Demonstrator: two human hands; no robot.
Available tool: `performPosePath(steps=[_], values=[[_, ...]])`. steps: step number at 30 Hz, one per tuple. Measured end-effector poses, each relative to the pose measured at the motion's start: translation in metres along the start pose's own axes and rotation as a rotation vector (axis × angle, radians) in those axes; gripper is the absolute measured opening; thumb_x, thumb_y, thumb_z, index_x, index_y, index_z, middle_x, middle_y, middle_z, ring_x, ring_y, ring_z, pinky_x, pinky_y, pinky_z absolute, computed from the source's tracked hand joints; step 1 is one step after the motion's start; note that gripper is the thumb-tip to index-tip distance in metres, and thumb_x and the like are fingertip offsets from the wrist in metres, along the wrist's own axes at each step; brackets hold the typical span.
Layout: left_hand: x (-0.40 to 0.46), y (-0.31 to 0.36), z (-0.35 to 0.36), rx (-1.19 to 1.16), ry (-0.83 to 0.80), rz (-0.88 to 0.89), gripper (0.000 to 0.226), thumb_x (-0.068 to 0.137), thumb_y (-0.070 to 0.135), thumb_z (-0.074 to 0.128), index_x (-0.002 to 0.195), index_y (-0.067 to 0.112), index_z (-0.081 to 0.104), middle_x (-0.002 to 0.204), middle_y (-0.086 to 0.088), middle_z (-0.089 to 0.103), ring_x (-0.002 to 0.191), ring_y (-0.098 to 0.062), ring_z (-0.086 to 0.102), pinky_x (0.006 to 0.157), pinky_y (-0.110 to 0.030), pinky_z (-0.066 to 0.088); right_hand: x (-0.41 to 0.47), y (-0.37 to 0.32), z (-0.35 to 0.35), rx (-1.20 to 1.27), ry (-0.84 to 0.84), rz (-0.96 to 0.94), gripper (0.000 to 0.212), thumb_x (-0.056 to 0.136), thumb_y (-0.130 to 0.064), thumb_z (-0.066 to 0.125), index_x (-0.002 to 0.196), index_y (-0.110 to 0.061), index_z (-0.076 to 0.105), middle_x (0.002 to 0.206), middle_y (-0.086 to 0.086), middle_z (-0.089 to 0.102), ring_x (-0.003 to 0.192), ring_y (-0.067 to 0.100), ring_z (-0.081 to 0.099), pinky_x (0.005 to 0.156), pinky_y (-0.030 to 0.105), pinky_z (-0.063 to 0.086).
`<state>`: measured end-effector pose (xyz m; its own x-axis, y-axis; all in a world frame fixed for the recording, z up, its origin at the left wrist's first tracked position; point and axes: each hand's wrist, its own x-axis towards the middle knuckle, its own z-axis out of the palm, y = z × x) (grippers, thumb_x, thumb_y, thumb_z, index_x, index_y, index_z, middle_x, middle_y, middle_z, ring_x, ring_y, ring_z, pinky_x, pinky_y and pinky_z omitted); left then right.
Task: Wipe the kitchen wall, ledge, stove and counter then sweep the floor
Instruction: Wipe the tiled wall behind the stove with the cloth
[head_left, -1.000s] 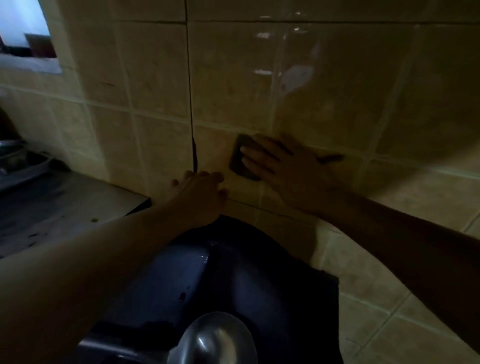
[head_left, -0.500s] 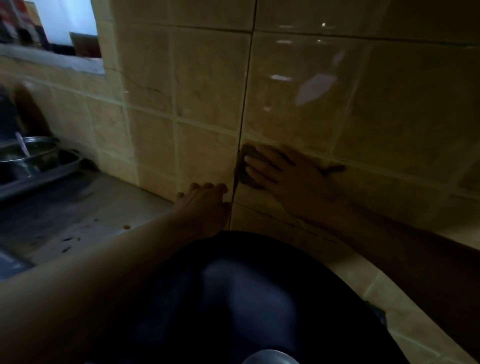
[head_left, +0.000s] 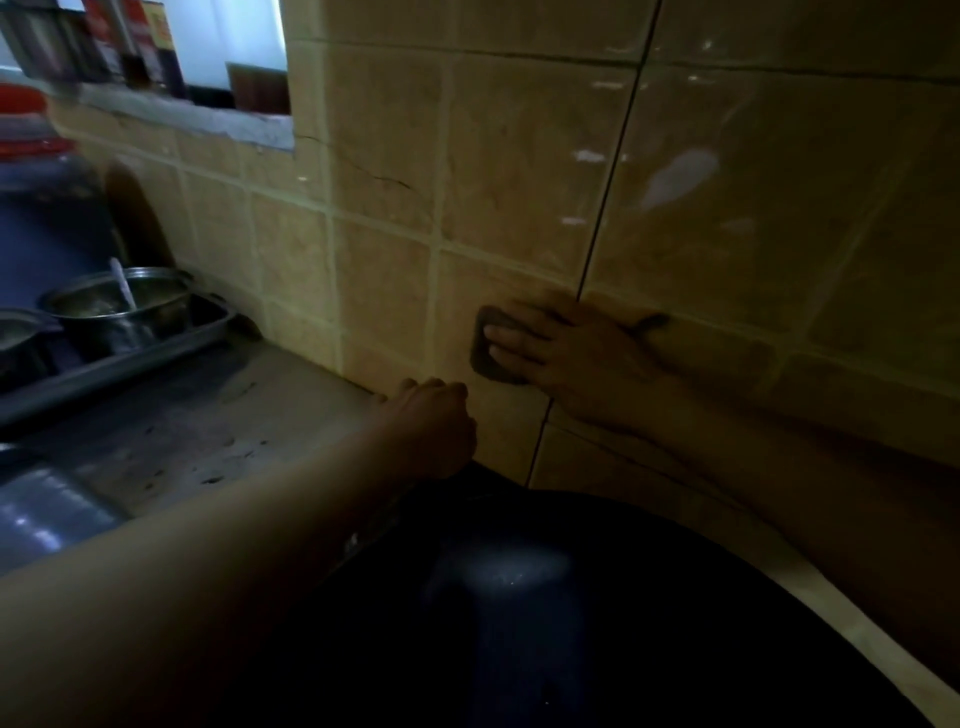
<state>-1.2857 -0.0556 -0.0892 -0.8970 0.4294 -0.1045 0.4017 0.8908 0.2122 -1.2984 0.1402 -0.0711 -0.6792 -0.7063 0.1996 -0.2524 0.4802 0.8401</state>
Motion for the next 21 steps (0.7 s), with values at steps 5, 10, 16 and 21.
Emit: performPosePath(steps=[5, 10, 16, 21], values=[[0.003, -0.004, 0.009, 0.008, -0.046, -0.021, 0.044, 0.099, 0.033, 0.036, 0.14, 0.015, 0.035, 0.143, -0.009, 0.038, 0.131, -0.03, 0.035, 0.101, -0.038, 0.03, -0.012, -0.035, 0.032, 0.018, -0.142, -0.244, 0.042, 0.081, -0.023, 0.038, 0.106, -0.019, 0.072, 0.118, 0.002, 0.067, 0.115, 0.028, 0.059, 0.097, 0.042, 0.029], [0.003, -0.006, 0.011, -0.024, -0.074, -0.001, 0.042, 0.098, 0.033, 0.037, 0.137, 0.017, 0.037, 0.144, -0.008, 0.038, 0.133, -0.031, 0.034, 0.102, -0.042, 0.031, -0.03, -0.036, 0.032, 0.14, -0.055, -0.375, 0.036, 0.088, -0.022, 0.036, 0.099, -0.02, 0.07, 0.108, 0.0, 0.071, 0.106, 0.023, 0.061, 0.097, 0.036, 0.029], [0.002, 0.006, 0.013, -0.053, -0.066, 0.031, 0.041, 0.099, 0.033, 0.037, 0.137, 0.018, 0.037, 0.144, -0.009, 0.038, 0.133, -0.03, 0.034, 0.104, -0.039, 0.03, -0.021, -0.012, 0.016, 0.11, -0.004, -0.139, 0.04, 0.084, -0.019, 0.04, 0.109, -0.014, 0.071, 0.118, 0.005, 0.067, 0.11, 0.03, 0.063, 0.098, 0.045, 0.034], [-0.007, 0.023, 0.018, -0.079, -0.005, 0.082, 0.042, 0.099, 0.031, 0.038, 0.137, 0.014, 0.039, 0.142, -0.01, 0.042, 0.131, -0.029, 0.037, 0.101, -0.034, 0.033, -0.083, -0.038, 0.014, 0.369, -0.183, -0.076, 0.047, 0.082, -0.028, 0.033, 0.104, -0.023, 0.074, 0.116, -0.003, 0.068, 0.106, 0.016, 0.065, 0.093, 0.032, 0.042]])
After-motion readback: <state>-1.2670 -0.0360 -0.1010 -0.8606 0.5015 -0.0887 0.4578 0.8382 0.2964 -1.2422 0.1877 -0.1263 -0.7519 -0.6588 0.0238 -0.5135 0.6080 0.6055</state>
